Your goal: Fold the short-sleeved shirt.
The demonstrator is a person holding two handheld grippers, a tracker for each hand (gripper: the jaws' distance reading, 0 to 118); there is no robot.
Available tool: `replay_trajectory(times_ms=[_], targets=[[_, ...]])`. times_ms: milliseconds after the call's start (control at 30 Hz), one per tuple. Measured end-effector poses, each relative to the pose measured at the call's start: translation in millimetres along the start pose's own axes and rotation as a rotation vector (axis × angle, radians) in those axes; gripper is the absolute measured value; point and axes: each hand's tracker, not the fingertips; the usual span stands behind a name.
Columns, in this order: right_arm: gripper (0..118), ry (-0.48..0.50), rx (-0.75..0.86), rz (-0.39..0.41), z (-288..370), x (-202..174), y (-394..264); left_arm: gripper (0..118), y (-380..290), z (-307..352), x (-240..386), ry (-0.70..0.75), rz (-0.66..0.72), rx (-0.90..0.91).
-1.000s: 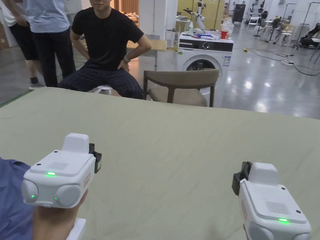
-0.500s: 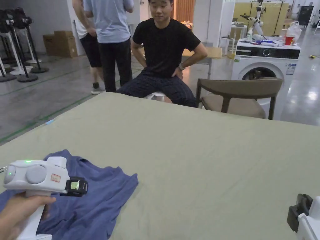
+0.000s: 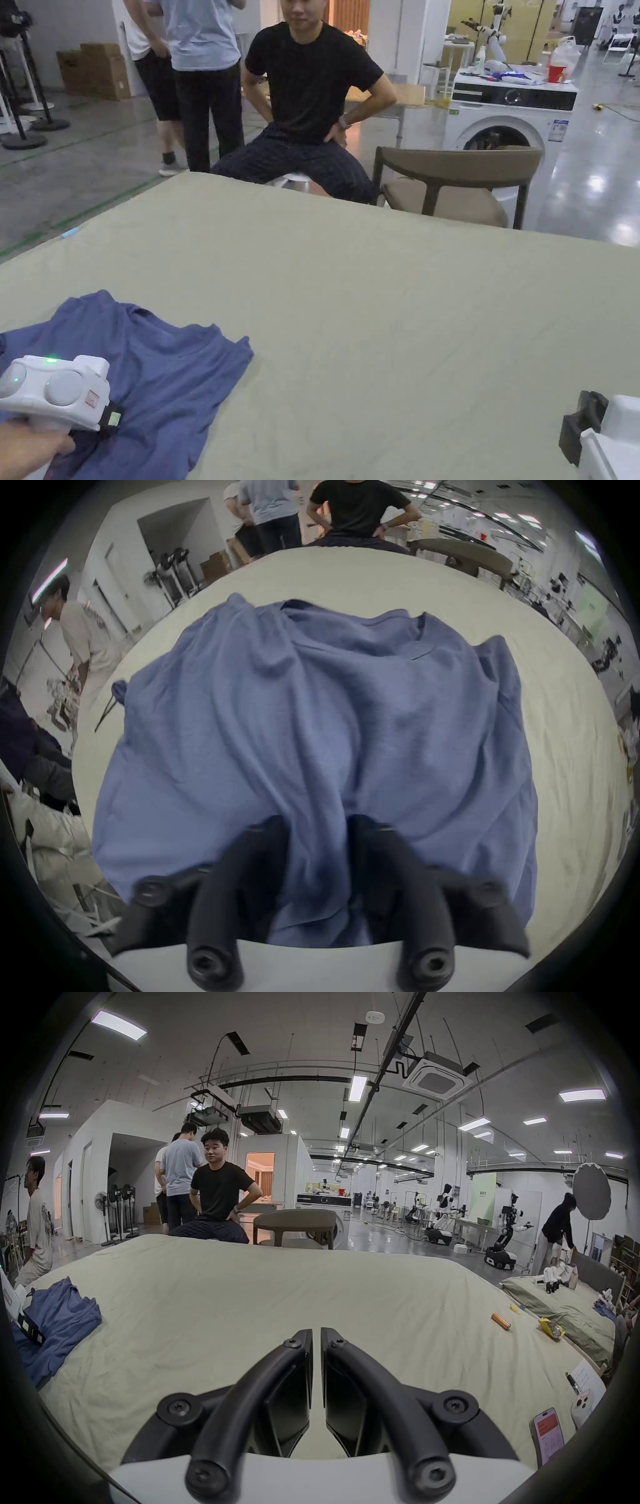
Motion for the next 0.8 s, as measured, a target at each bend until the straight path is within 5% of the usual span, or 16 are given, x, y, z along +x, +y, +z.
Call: replay_trajectory(times_ms=[67,467,800], targets=[[4,-0.001,-0.007,-0.007,-1,1,-4,0,-5,-2,4,0.040,-0.033,0.014],[4,-0.001,0.007,-0.032,5,5,-3,0,14,84,-35,-0.130,0.231,0.401],[4,-0.013,0.049,-0.043,19,16,8,0,90,220,31,-0.288,0.034,0.759]])
